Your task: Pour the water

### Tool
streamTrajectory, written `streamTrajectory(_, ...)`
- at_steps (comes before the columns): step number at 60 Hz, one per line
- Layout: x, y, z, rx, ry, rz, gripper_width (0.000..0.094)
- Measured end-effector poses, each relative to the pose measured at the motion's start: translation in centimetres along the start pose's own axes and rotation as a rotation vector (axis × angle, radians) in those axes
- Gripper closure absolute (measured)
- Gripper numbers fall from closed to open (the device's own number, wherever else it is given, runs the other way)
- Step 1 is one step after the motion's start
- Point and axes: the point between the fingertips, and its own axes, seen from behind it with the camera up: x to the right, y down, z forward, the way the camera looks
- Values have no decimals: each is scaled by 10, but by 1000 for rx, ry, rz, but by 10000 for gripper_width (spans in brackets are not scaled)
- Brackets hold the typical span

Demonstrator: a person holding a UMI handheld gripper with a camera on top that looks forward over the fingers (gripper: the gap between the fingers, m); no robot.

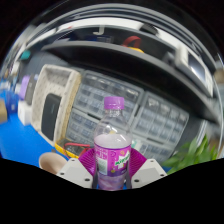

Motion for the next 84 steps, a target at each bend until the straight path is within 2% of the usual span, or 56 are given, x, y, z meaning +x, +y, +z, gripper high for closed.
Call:
streamTrajectory(4, -1, 10, 3, -14, -44, 161, 545)
streamTrajectory(5, -15, 13, -1, -17, -10, 198, 546)
streamTrajectory(6, -4, 15, 5, -11, -48, 227, 546)
streamTrajectory(9, -5, 25, 8, -20, -65, 291, 544)
streamTrajectory(16, -9, 44, 13, -2, -58, 323, 545)
streamTrajectory(21, -18, 67, 12, -37, -63, 325, 541)
streamTrajectory(22, -15, 61, 12, 1, -57, 330, 537)
streamTrajectory(32, -11, 64, 10, 7, -48, 357, 535)
streamTrajectory(43, -13, 65, 11, -12, -49, 347, 410)
streamTrajectory(45, -13, 68, 10, -31, -49, 344, 352)
streamTrajectory(46, -13, 70, 10, -41, -46, 347, 274)
streamTrajectory(48, -13, 74, 8, -56, -38, 354, 183)
streamTrajectory(53, -11, 76, -2, -59, -29, 356, 92)
streamTrajectory(64, -5, 87, -51, -74, 23, 327, 79)
streamTrajectory(84, -62, 93, -151, -151, -2, 442, 81)
